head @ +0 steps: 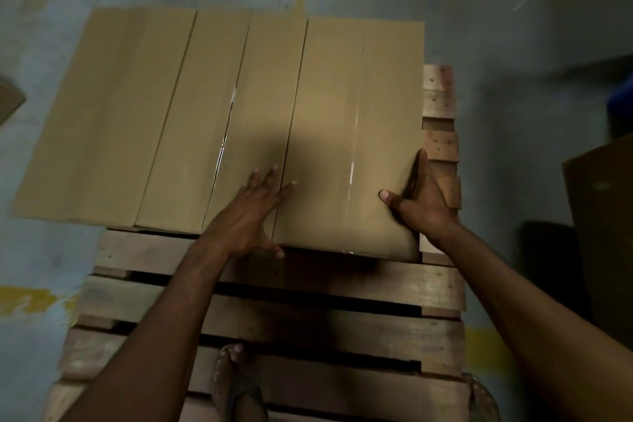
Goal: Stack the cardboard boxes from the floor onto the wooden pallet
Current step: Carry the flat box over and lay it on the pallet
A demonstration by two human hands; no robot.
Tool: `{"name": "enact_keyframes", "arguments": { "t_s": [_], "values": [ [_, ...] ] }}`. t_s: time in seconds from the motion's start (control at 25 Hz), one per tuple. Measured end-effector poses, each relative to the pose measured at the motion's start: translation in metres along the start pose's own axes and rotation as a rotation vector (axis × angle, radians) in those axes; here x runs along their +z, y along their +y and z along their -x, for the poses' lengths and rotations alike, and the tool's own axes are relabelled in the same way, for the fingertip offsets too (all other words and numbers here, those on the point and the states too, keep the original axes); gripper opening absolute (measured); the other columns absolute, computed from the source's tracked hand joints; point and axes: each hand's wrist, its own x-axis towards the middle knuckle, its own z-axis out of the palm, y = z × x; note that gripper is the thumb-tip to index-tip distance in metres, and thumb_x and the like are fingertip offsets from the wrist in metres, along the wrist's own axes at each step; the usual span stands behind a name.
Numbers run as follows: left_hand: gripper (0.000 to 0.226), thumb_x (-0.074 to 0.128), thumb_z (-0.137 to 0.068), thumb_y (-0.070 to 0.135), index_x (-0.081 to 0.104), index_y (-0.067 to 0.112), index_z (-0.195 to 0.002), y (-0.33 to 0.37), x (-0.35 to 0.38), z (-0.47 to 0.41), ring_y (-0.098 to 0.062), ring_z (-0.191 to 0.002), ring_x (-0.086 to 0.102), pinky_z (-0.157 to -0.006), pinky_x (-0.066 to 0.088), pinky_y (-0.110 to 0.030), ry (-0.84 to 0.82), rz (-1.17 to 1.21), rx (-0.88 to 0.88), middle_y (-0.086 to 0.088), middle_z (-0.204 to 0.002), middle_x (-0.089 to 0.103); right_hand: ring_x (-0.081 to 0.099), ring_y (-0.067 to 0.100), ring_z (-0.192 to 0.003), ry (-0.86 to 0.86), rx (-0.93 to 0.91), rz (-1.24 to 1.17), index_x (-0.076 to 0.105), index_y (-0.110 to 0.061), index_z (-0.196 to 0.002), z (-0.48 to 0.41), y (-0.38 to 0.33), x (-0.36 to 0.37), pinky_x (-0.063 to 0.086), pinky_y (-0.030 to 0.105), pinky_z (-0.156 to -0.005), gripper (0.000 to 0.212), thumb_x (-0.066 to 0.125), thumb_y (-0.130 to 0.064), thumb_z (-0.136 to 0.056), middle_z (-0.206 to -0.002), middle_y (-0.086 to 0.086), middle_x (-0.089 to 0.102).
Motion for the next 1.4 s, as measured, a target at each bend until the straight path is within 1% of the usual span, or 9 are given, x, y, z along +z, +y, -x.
{"name": "enact_keyframes", "arguments": {
  "t_s": [0.2,0.4,0.52,0.68,0.96,1.12,1.2,1.28,1.4],
  "values": [
    [0.138,0.093,-0.058,0.055,0.002,0.042,-0.16,0.004,-0.003,0.004,-0.032,-0.155,-0.018,-0.126,0.011,-0.048,0.012,0.007,0.003,0.004,-0.166,-0.021,0.031,0.017,-0.15,-0.016,0.002,0.021,0.003,-0.03,-0.164,0.0,0.004,-0.003,0.032,0.046,-0.123,0.123,0.088,-0.038,-0.075,-0.166,-0.003,0.028],
    [0.133,0.092,-0.061,0.055,0.005,0.038,-0.161,-0.002,-0.005,0.009,-0.032,-0.156,-0.015,-0.128,0.013,-0.049,0.068,-0.002,0.011,0.001,-0.168,-0.017,0.033,0.018,-0.15,-0.036,0.013,0.038,0.004,-0.034,-0.163,-0.006,0.003,0.001,0.033,0.047,-0.123,0.128,0.086,-0.049,-0.067,-0.166,-0.005,0.029],
    [0.13,0.092,-0.064,0.051,0.008,0.036,-0.162,-0.004,-0.008,0.013,-0.032,-0.156,-0.015,-0.127,0.012,-0.048,0.067,0.022,-0.002,0.001,-0.169,-0.015,0.037,0.017,-0.147,-0.015,0.005,0.041,0.01,-0.034,-0.162,-0.011,0.001,0.006,0.036,0.046,-0.121,0.128,0.085,-0.055,-0.06,-0.164,-0.009,0.034],
    [0.127,0.093,-0.066,0.041,0.01,0.034,-0.162,-0.002,-0.013,0.018,-0.032,-0.156,-0.016,-0.126,0.01,-0.047,0.058,0.067,-0.013,0.0,-0.17,-0.012,0.034,0.018,-0.149,-0.016,-0.01,0.056,0.006,-0.032,-0.163,-0.011,-0.004,0.014,0.035,0.047,-0.121,0.128,0.084,-0.052,-0.063,-0.165,-0.007,0.031],
    [0.131,0.095,-0.062,0.042,0.01,0.037,-0.162,-0.009,-0.013,0.013,-0.031,-0.156,-0.017,-0.126,0.011,-0.049,0.043,0.107,-0.033,0.003,-0.169,-0.013,0.044,0.018,-0.141,-0.028,-0.049,0.027,0.019,-0.035,-0.157,-0.017,-0.009,0.015,0.043,0.049,-0.116,0.117,0.086,-0.048,-0.062,-0.156,-0.007,0.042],
    [0.134,0.096,-0.061,0.041,0.01,0.036,-0.163,-0.011,-0.013,0.013,-0.031,-0.155,-0.018,-0.124,0.008,-0.046,0.025,0.12,-0.061,0.002,-0.17,-0.012,0.044,0.017,-0.14,-0.051,-0.047,0.041,0.018,-0.034,-0.158,-0.019,-0.009,0.015,0.043,0.049,-0.116,0.117,0.087,-0.047,-0.065,-0.155,-0.007,0.043],
    [0.135,0.097,-0.06,0.037,0.01,0.034,-0.164,-0.005,-0.012,0.012,-0.033,-0.156,-0.016,-0.124,0.01,-0.046,0.019,0.106,-0.09,0.001,-0.17,-0.012,0.045,0.021,-0.14,-0.016,-0.047,0.098,0.02,-0.025,-0.158,-0.013,-0.015,0.015,0.043,0.047,-0.115,0.111,0.087,-0.041,-0.072,-0.155,-0.003,0.044],
    [0.134,0.097,-0.063,0.031,0.011,0.03,-0.164,0.003,-0.01,0.014,-0.034,-0.157,-0.01,-0.124,0.015,-0.046,0.015,0.096,-0.153,-0.001,-0.172,-0.008,0.047,0.027,-0.138,0.04,-0.027,0.212,0.031,-0.017,-0.153,-0.003,-0.029,0.019,0.044,0.045,-0.112,0.094,0.085,-0.034,-0.078,-0.153,0.004,0.046],
    [0.114,0.091,-0.074,0.024,0.021,0.021,-0.163,0.032,-0.016,0.034,-0.032,-0.157,0.016,-0.123,0.025,-0.042,0.02,0.149,-0.244,-0.008,-0.171,0.014,0.049,0.029,-0.134,-0.028,0.039,0.344,0.045,-0.014,-0.143,0.033,-0.042,0.017,0.046,0.043,-0.11,0.077,0.083,-0.032,-0.079,-0.15,0.008,0.046]
  ]
}}
